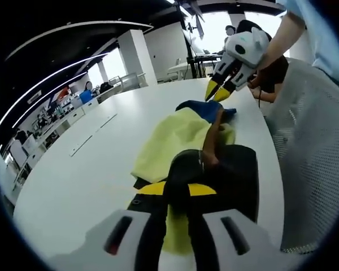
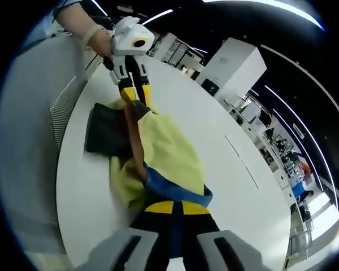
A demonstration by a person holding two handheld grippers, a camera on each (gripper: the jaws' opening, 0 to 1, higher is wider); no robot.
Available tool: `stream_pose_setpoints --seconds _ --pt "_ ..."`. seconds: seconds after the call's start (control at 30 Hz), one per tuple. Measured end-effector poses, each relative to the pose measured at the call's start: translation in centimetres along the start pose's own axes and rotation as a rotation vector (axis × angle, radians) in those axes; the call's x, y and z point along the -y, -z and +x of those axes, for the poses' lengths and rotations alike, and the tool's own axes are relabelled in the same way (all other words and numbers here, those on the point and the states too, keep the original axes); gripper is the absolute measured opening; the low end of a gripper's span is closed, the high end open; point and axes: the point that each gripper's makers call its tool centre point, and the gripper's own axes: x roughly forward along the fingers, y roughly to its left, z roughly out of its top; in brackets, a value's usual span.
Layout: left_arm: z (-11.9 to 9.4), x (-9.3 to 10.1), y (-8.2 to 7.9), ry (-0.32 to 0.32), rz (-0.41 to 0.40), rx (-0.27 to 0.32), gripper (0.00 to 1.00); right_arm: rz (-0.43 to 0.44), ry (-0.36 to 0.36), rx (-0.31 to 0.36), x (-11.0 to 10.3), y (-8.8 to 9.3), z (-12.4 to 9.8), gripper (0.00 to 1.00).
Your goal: Fold the garment on the visible template until the final outline fits inside the template.
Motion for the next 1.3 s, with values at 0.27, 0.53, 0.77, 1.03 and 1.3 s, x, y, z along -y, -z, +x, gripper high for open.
stream_pose_setpoints --seconds 0.27,0.53,0.77,1.03,1.3 --pt "-0.1 -0.1 0.0 -0.005 -0.003 0.0 0.02 0.034 0.026 0.013 1.2 -0.6 -0.6 0.0" --pt "-1.4 -1.2 -1.1 -0.035 -0.028 0.019 0.0 0.119 0.049 0.041 3.0 -1.7 -1.9 0.0" --pt "-3.1 -3.3 -3.3 -0.079 -0.139 0.089 0.0 0.254 0.073 0.079 4.7 -3.2 -3.0 0.0" --pt "-4.6 -5.0 -5.6 -0.095 -0.251 0.109 0.0 0.382 0.086 0.167 6.8 -6.1 -5.1 0.0" --pt "-6.8 -6.6 -8.4 -0.119 -0.332 0.165 0.0 0.467 0.118 0.258 9.5 -9.3 -7.8 0.0"
